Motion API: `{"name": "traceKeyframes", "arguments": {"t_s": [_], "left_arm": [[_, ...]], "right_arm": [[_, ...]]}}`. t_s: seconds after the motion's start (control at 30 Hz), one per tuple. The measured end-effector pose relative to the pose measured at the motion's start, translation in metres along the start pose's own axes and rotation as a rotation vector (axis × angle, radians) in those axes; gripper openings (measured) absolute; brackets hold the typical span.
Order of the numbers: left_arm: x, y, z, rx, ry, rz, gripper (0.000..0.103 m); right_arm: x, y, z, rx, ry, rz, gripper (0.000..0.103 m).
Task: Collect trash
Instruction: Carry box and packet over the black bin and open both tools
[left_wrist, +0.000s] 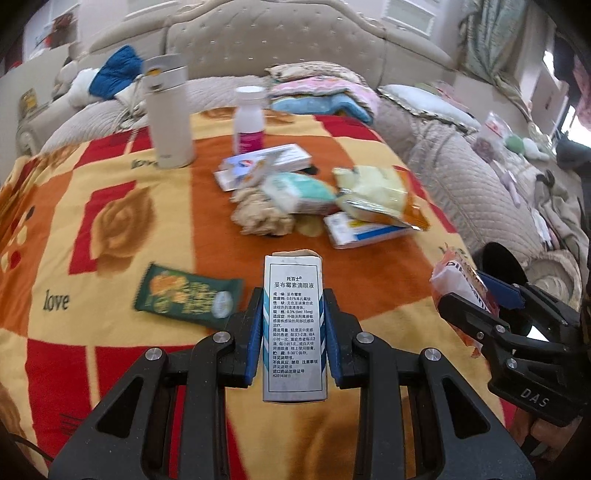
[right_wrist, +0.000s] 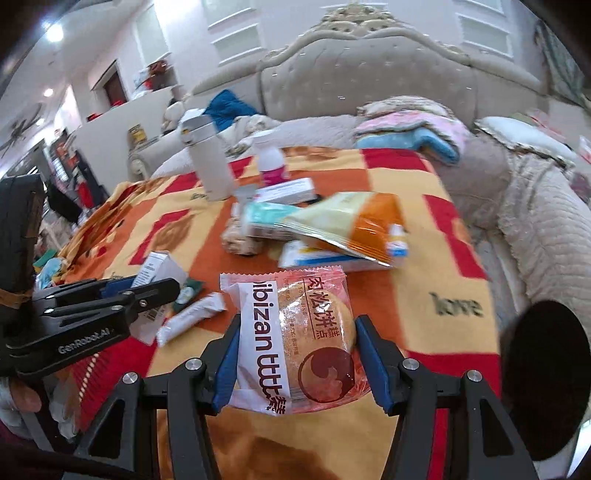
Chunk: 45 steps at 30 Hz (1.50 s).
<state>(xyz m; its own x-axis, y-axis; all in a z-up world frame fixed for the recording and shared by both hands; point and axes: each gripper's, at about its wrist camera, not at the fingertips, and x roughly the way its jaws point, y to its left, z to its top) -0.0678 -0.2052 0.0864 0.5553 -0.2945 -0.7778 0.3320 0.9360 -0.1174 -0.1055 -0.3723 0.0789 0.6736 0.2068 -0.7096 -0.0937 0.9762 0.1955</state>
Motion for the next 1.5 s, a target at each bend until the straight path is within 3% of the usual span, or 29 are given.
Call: {"name": "traceKeyframes", "arguments": {"t_s": [0.73, 1.33, 1.43, 1.5], "left_arm": [[0.032, -0.141, 0.01, 0.192, 0.033, -0.166, 0.027], [0.065, -0.222, 0.027, 0.218, 0.069, -0.374, 0.027], [0.071, -0.232, 0.027, 0.208, 0.075, -0.434, 0.028], [0.074, -0.236, 0.028, 0.19, 0.081, -0.489, 0.041]], "right_arm": [[-0.052, -0.134, -0.039, 0.209, -0.014, -0.205, 0.057], [-0.056, -0.218, -0.064, 0.358, 0.034, -0.328, 0.057], [-0.055, -0.227, -0.067, 0.374, 0.038, -0.35, 0.057], [-0.054, -0.232, -0.068, 0.388, 0.041, -0.379, 0.061]]}}
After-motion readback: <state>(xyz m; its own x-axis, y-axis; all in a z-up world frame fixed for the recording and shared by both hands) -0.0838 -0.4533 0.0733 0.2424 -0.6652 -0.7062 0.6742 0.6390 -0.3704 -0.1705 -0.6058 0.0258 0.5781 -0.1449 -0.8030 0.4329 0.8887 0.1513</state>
